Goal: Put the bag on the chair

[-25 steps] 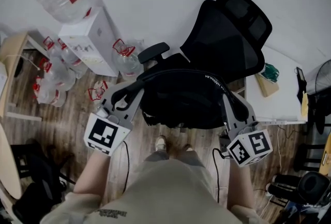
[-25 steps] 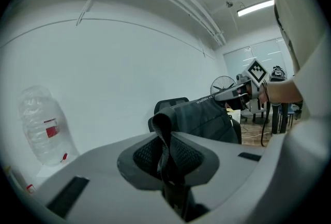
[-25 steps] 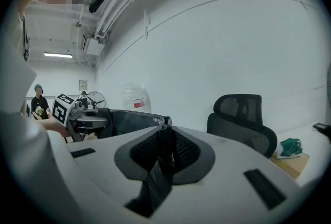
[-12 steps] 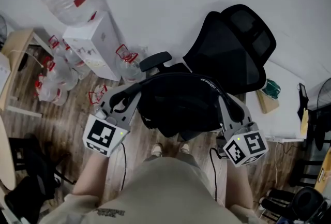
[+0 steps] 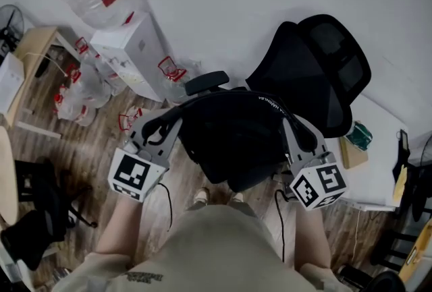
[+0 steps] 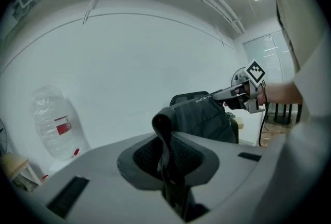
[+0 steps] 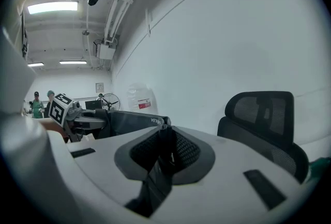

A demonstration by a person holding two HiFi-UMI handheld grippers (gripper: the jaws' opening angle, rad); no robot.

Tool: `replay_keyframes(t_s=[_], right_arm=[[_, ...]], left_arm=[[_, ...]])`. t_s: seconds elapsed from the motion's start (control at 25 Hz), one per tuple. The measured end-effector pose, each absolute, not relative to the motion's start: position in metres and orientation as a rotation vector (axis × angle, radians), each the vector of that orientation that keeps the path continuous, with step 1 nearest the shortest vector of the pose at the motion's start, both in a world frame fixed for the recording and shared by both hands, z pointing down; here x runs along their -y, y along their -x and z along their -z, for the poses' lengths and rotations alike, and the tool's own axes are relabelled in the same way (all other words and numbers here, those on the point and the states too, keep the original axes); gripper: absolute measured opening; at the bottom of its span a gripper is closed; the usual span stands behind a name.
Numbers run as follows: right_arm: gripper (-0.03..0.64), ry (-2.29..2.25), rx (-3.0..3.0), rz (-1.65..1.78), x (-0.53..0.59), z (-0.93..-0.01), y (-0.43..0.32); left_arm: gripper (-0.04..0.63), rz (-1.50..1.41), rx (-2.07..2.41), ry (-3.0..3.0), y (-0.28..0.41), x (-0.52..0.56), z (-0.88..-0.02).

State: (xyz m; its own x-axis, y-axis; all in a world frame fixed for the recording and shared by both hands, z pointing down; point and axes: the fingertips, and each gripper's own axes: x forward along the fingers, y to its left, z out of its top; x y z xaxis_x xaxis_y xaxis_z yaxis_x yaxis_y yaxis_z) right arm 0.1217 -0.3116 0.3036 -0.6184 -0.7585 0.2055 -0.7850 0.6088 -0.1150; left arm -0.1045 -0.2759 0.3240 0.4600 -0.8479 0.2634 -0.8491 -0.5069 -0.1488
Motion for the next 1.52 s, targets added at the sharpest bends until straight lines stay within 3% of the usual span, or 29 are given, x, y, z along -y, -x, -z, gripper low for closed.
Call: replay_keyframes(t_s=[0.8,1.52], right_arm=[[0.06,-1.138,2.724,-0.348,0.423,-0.365,-0.116],[0.06,-1.094,2.663,-0.49,0.484,-0.538,-0.081]], left_arm=[[0.06,-0.546,1.683,-2.548,0.101,0.354,-0.372],[0.058,-0.59,1.58,-2.509,0.138,0.42,-0.548]])
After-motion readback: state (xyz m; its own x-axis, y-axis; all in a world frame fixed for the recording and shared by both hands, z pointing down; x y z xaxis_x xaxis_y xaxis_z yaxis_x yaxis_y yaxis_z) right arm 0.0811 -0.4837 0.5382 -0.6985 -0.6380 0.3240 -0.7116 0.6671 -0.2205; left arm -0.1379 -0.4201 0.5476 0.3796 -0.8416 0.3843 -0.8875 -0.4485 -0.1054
